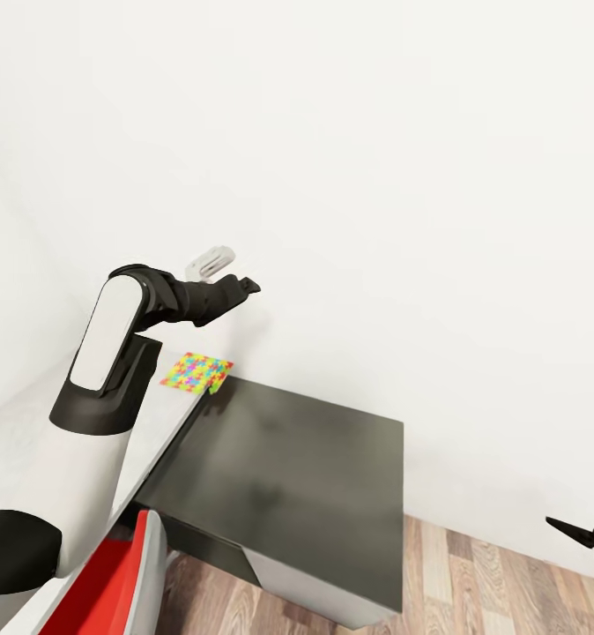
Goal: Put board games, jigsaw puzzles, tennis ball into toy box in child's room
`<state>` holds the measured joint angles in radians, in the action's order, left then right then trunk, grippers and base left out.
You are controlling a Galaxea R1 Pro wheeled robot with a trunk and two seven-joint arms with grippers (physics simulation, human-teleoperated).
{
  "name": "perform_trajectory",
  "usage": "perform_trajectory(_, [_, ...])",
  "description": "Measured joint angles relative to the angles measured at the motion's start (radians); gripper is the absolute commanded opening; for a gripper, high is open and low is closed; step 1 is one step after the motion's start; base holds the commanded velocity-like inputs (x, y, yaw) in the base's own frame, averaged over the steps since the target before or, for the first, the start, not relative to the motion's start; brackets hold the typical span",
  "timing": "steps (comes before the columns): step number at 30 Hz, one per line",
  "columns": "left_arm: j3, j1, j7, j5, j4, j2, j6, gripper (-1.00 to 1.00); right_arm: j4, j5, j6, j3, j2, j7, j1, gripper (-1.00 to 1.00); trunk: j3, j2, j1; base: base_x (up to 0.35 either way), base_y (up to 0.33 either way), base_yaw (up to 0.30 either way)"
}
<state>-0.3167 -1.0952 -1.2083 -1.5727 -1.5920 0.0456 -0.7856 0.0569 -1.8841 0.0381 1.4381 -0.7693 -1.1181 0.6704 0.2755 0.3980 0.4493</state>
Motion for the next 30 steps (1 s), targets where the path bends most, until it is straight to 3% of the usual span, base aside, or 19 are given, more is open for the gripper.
perform_trajectory(4, [0.000, 0.000, 0.000, 0.000, 0.000, 0.000, 0.000, 1.00, -0.007, 0.000, -0.019, 0.002, 0.000, 0.024, -0.001, 1.00, -0.006, 0.000, 0.000, 0.000, 0.000, 0.139])
perform_trajectory(10, [0.000, 0.000, 0.000, 0.001, 0.000, 0.000, 0.000, 1.00, -0.016, -0.001, -0.050, 0.005, 0.001, 0.115, -0.003, 1.00, -0.014, 0.000, 0.000, 0.000, 0.000, 0.168])
perform_trajectory(17, [0.000, 0.000, 0.001, 0.001, 0.000, 0.000, 0.000, 1.00, -0.012, -0.005, -0.046, 0.005, -0.003, 0.140, -0.002, 1.00, -0.023, 0.000, 0.000, 0.000, 0.000, 0.152])
perform_trajectory(22, [0.000, 0.000, 0.001, 0.001, 0.000, 0.000, 0.000, 1.00, -0.009, -0.003, -0.015, 0.005, -0.006, 0.067, -0.002, 1.00, -0.030, 0.000, 0.000, 0.000, 0.000, 0.111])
perform_trajectory(24, [0.000, 0.000, 0.001, 0.002, 0.000, 0.000, 0.000, 1.00, -0.010, -0.002, 0.005, 0.006, -0.008, -0.034, -0.003, 1.00, -0.033, 0.000, 0.000, 0.000, 0.000, 0.091])
perform_trajectory(30, [0.000, 0.000, 0.001, 0.004, 0.000, -0.001, 0.000, 1.00, -0.007, -0.002, 0.024, 0.006, -0.011, -0.158, -0.003, 1.00, -0.042, 0.000, 0.000, 0.000, 0.000, 0.089])
